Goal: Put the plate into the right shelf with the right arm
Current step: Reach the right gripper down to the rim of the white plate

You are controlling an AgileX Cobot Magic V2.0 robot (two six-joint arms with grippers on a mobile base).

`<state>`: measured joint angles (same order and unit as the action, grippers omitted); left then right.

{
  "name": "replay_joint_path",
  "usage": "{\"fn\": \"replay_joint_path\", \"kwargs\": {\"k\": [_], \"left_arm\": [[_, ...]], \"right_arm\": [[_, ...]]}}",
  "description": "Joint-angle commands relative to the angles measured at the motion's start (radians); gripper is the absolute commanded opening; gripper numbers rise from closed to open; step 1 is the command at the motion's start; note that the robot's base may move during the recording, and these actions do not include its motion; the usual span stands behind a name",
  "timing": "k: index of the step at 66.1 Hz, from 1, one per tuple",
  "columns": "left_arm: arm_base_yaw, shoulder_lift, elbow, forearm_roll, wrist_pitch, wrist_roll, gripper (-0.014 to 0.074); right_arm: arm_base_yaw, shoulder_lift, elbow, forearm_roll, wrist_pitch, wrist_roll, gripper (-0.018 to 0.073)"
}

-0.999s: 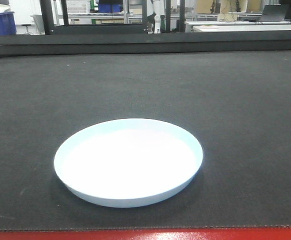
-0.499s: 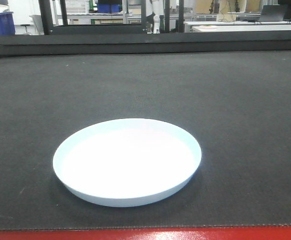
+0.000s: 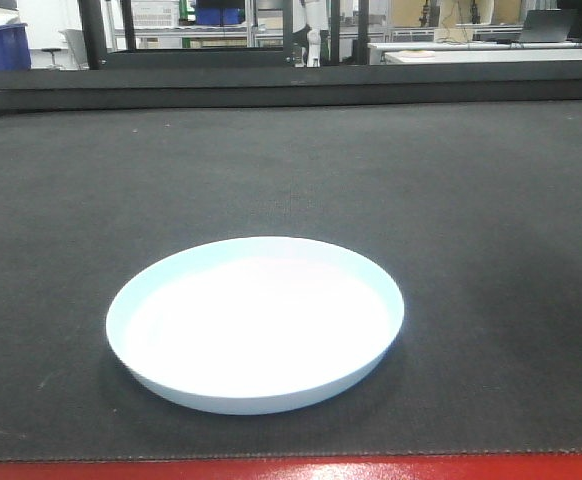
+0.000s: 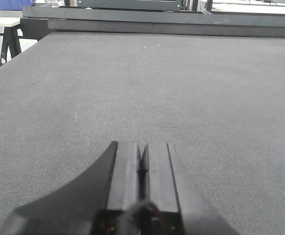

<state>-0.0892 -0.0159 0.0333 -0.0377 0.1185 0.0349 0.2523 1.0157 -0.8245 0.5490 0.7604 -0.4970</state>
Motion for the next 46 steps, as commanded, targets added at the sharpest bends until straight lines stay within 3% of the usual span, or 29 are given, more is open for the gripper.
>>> {"fn": "replay_joint_path", "kwargs": {"k": [1,3,9,26,46], "left_arm": [[-0.001,-0.005,0.008,-0.004,-0.086,-0.003,-0.0047],[-0.001,-0.005,0.008,-0.004,-0.086,-0.003,-0.0047],[-0.001,-0.005,0.008,-0.004,-0.086,-0.003,-0.0047],[-0.001,-0.005,0.008,-0.004,-0.086,-0.003,-0.0047],[-0.001,-0.005,0.008,-0.004,-0.086,-0.003,-0.0047]], "right_arm": [[0.078,0.054,-0.049,0.047,-0.098,-0.021,0.05],[0.114,0.09,-0.056,0.047,-0.124,-0.024,0.0561],[0.17,0.19,-0.07,0.047,-0.164,-0.025,0.063],[0.198,0.432,-0.108,0.047,-0.256,-0.025,0.0624],[0.198,0.592,-0.188,0.047,-0.255,-0.025,0.0622]]}}
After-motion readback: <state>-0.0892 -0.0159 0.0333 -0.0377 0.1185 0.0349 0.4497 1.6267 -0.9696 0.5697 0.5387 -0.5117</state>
